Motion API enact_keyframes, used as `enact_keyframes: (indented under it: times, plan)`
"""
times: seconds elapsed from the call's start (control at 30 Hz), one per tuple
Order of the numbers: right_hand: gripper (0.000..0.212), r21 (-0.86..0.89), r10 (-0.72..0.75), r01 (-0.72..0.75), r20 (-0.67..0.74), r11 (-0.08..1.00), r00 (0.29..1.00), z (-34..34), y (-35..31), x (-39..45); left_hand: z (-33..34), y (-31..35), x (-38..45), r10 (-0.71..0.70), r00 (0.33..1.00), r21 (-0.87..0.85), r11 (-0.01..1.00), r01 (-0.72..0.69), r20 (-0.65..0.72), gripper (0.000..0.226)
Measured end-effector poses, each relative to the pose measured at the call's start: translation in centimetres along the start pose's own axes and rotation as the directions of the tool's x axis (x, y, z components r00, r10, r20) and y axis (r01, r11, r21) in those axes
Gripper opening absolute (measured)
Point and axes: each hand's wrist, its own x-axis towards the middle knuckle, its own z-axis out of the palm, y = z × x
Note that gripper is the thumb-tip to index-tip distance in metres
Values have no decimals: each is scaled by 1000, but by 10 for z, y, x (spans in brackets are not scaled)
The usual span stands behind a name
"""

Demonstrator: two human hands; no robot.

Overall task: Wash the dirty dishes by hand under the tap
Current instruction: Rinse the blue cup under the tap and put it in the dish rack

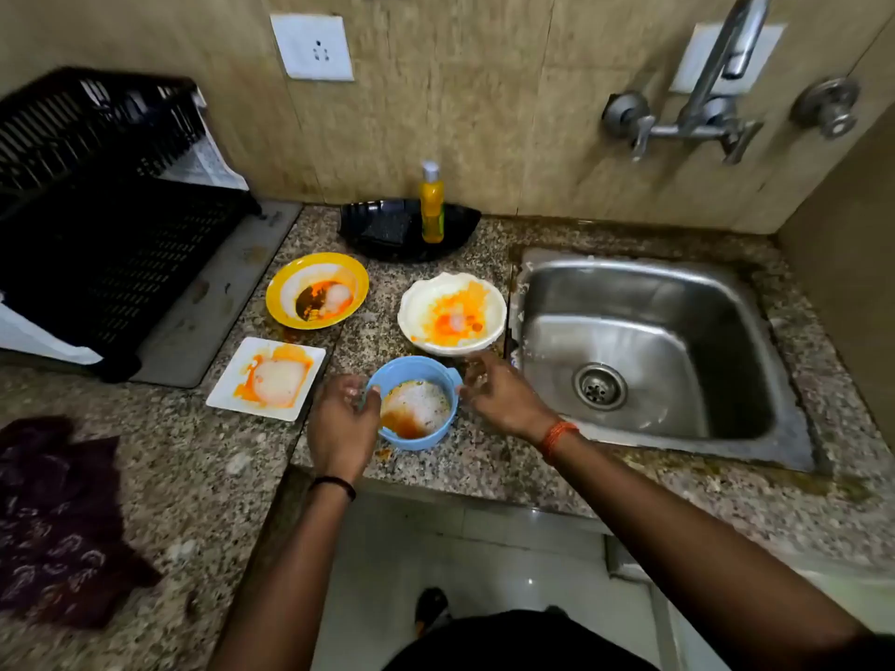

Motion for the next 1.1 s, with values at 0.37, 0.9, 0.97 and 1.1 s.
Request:
enact_keyframes:
  times: [0.37, 0.9, 0.97, 1.1]
  plan:
    - [40, 134, 348, -348, 23, 928, 937, 47, 3, 10, -4, -47, 14, -220, 938, -142, 954, 265, 268, 35]
    - [20, 213, 395, -392, 30, 895, 918, 29, 0, 8, -1, -32, 19, -263, 836, -360, 810, 463, 482, 26]
    - [15, 254, 365, -355, 10, 900, 931, 17, 0, 7, -2, -21, 24, -259, 821, -423, 756, 500, 509, 16]
    - [11, 337, 296, -303, 74, 891, 952, -12, 7, 8, 3, 7, 35, -201, 756, -510, 629, 587, 623, 7]
